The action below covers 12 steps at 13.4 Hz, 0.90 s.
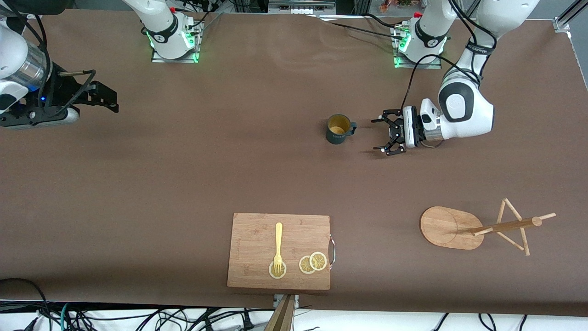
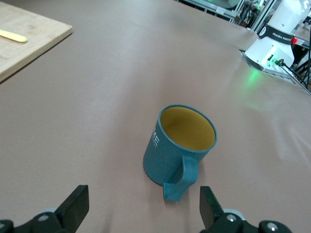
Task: Pass cup and hang on rack
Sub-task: 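Move the left gripper to the mug handle and grasp it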
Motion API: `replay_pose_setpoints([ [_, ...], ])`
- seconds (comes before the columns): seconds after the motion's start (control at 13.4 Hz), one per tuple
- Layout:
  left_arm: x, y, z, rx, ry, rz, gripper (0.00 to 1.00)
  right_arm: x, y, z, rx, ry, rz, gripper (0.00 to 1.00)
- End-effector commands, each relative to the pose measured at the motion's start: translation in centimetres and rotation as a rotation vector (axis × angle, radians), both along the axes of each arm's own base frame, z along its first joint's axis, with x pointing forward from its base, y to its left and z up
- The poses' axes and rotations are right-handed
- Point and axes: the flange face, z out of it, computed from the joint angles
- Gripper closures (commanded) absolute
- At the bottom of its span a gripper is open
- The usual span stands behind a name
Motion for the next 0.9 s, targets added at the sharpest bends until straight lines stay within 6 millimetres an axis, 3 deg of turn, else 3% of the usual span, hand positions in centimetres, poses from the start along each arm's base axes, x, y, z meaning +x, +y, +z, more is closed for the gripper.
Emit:
replay_pose_setpoints([
  [0.0, -2.1, 0.3, -2.6, -0.052, -0.072, 0.019, 0.00, -0.9, -0.6, 0.8, -0.015, -0.009, 0.030, 0.00],
  [0.22, -3.7, 0.0, -6.6, -0.090, -0.075, 0.064, 0.00, -0.6, -1.1, 0.5, -0.014, -0.005, 0.041, 0.00],
  [0.52, -5.0, -1.6, -8.7, -0.120, -0.125, 0.088, 0.00, 0.0, -2.6, 0.5, -0.006, -0.009, 0.010, 0.00],
  [0.82, -6.0, -4.4, -9.3, -0.148, -0.123, 0.112, 0.00, 0.3, -1.7, 0.0, 0.018, 0.011, -0.069, 0.00],
])
